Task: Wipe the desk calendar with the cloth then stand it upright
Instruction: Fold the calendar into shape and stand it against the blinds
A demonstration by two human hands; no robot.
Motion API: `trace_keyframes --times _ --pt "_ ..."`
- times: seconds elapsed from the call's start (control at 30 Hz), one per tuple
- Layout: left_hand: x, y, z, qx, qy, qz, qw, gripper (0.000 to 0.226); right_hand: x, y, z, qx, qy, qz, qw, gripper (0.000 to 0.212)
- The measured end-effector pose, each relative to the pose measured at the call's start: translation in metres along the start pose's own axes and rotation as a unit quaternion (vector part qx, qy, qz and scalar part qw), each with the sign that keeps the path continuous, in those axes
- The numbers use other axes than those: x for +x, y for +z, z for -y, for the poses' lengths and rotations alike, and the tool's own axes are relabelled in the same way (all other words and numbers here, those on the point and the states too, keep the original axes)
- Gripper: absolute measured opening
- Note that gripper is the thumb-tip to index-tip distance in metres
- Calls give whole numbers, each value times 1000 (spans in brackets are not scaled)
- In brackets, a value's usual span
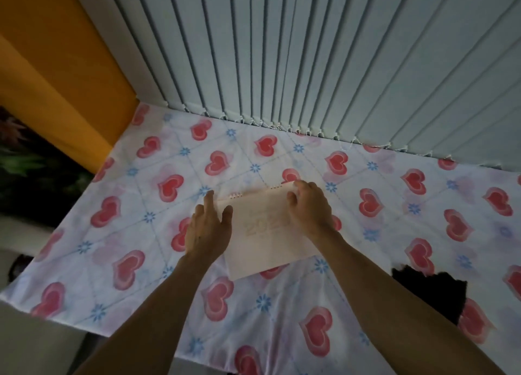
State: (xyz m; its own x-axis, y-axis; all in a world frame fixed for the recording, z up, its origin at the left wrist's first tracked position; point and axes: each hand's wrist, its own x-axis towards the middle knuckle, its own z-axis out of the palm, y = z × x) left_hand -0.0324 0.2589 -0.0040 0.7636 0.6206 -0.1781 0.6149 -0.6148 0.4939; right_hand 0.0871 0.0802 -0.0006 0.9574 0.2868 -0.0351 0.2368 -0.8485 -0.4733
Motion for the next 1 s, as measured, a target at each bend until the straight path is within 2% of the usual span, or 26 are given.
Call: trace_keyframes --times 0.2,0.53,0.7,0.9,1.0 --pt "9 0 -9 -63 -58 28 996 60 10 3 0 -27 56 11 998 41" --pt "21 -6 -29 -187 -144 29 971 51 10 -6 1 85 135 -10 987 36" --pt "34 -24 -53 -279 -141 -7 950 28 11 -25 3 234 178 -32 955 30" --pt "44 -47 -87 -323 -80 -19 943 40 15 -68 13 306 183 -108 928 17" --pt "45 -56 -106 -359 -51 -13 932 38 21 -87 15 327 176 -121 921 30"
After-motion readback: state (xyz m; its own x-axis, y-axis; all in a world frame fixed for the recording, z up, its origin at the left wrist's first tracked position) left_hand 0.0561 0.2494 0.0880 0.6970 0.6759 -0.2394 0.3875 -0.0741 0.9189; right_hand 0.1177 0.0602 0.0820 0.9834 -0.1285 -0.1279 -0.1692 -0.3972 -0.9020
